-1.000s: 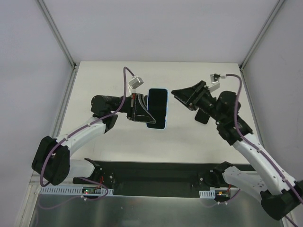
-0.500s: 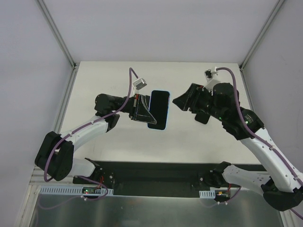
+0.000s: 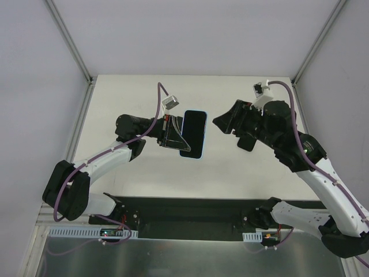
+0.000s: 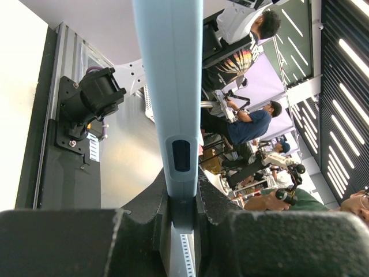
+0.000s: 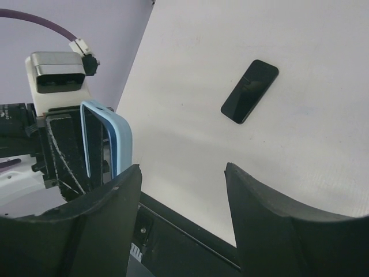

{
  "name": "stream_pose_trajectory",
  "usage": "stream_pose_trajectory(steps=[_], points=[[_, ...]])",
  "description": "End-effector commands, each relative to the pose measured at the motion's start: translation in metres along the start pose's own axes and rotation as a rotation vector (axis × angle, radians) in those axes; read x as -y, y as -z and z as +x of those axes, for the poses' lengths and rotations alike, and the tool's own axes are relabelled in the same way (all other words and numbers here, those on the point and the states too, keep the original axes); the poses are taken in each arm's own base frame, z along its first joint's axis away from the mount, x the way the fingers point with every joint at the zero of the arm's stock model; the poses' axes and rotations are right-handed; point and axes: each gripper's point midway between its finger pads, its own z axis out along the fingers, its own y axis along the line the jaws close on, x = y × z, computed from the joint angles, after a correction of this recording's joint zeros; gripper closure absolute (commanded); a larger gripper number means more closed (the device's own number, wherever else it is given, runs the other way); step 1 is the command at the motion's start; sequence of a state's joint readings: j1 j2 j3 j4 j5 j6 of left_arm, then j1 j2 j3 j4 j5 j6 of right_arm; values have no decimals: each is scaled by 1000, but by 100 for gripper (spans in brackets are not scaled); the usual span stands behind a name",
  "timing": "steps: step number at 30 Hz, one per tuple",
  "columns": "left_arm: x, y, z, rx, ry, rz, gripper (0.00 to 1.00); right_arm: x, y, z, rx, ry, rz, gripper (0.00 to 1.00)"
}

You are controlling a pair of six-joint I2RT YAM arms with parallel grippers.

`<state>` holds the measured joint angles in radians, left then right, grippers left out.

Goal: Take the phone out of the phone case
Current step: Remove the phone case from the phone.

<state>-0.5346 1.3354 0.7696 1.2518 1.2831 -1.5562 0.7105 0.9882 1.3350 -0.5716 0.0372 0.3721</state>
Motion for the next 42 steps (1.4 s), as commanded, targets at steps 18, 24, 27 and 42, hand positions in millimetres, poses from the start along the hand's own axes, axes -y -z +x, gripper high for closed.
stream_pose_trajectory(steps=[18, 24, 27, 42], points=[[35, 4, 6, -5, -391, 104, 100, -30, -6, -27, 61, 25, -75, 37], [36, 4, 6, -6, -393, 104, 100, -30, -11, -24, 46, 20, -73, 37], [34, 4, 7, -8, -387, 102, 100, -32, -9, -28, 65, 18, -79, 37], [66, 5, 12, -27, -482, 129, 100, 24, -57, 31, -177, 78, 189, 38]])
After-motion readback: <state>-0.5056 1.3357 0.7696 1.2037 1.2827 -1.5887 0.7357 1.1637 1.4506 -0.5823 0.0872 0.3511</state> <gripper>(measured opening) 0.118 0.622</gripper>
